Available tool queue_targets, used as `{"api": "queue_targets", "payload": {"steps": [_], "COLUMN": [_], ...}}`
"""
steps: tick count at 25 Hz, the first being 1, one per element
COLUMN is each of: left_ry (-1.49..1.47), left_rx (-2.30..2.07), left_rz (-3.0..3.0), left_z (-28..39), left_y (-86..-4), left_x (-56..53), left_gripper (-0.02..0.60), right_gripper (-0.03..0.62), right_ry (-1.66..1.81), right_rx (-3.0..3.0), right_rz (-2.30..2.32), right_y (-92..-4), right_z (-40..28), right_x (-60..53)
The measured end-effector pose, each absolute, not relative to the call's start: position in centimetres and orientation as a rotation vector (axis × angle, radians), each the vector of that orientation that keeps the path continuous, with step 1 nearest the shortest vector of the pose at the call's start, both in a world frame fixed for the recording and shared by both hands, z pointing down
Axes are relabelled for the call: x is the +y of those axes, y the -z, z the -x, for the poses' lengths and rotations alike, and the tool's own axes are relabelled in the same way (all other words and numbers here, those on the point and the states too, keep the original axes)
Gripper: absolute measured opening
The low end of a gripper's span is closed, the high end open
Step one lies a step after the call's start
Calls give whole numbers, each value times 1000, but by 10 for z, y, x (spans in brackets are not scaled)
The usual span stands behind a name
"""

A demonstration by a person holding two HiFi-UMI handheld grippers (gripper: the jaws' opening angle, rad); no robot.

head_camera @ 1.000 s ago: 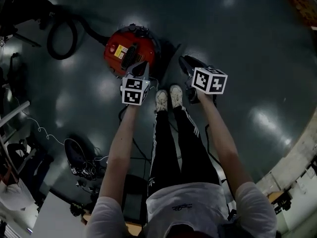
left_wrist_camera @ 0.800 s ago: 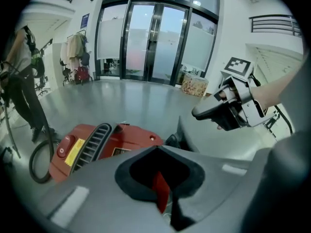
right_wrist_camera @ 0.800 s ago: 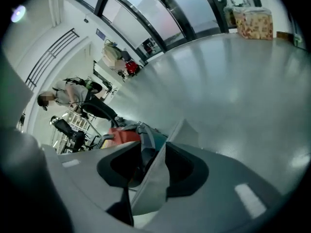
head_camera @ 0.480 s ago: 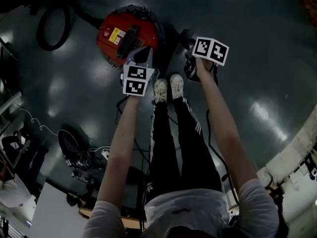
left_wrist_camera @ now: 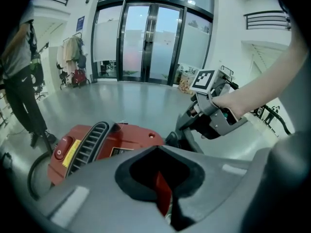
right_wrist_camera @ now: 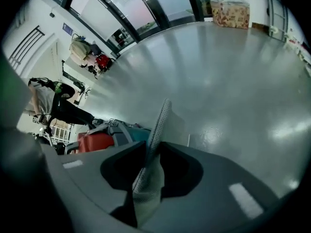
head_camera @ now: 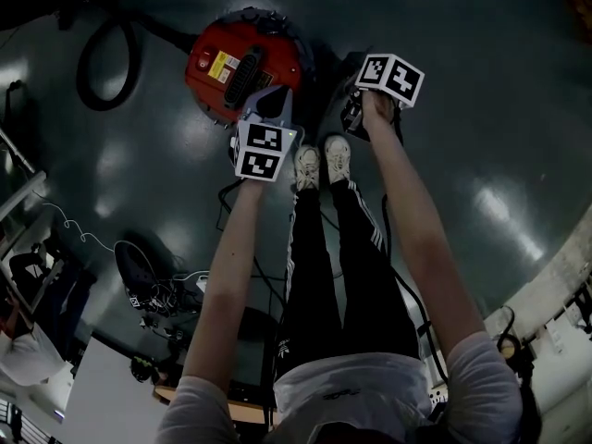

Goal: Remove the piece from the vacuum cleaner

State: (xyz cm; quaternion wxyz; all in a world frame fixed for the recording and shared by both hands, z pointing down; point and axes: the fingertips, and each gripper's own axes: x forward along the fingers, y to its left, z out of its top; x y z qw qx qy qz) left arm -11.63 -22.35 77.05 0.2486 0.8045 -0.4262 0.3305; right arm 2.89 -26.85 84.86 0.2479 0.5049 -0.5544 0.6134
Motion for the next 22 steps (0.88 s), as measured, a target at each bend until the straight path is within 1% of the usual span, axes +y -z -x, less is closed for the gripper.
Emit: {"api": "queue_targets", "payload": {"steps": [2,4,10,15,22], "left_ry": [-893,-893,-888,-888,-891], "left_rx": [-1163,-1161,-1159,-1166,-1170], "left_rz": [-2189,-2182,-2174,-2167,-2165], "left_z": [116,115,115,116,115], "left_y": [-771,-771,-767,-770,-769], "left_x": [-224,-222,-223,-222,-223], "left_gripper": [2,2,2,2,2], "right_gripper": [68,46,38,38,40], "right_ry": [-1645,-1566,-1438,-1507,-1490], "right_rx": [-1504,-1527,-1563,-1563,-1592], "right_rz": [-1362,-1326,-1297,-1304,-1305], "right_y": [-849,-848,-842,-844,-841], "right_z": [-30,-29,-42,-55,-57], "right_x": [-264,-261,-255,-241,-238]}}
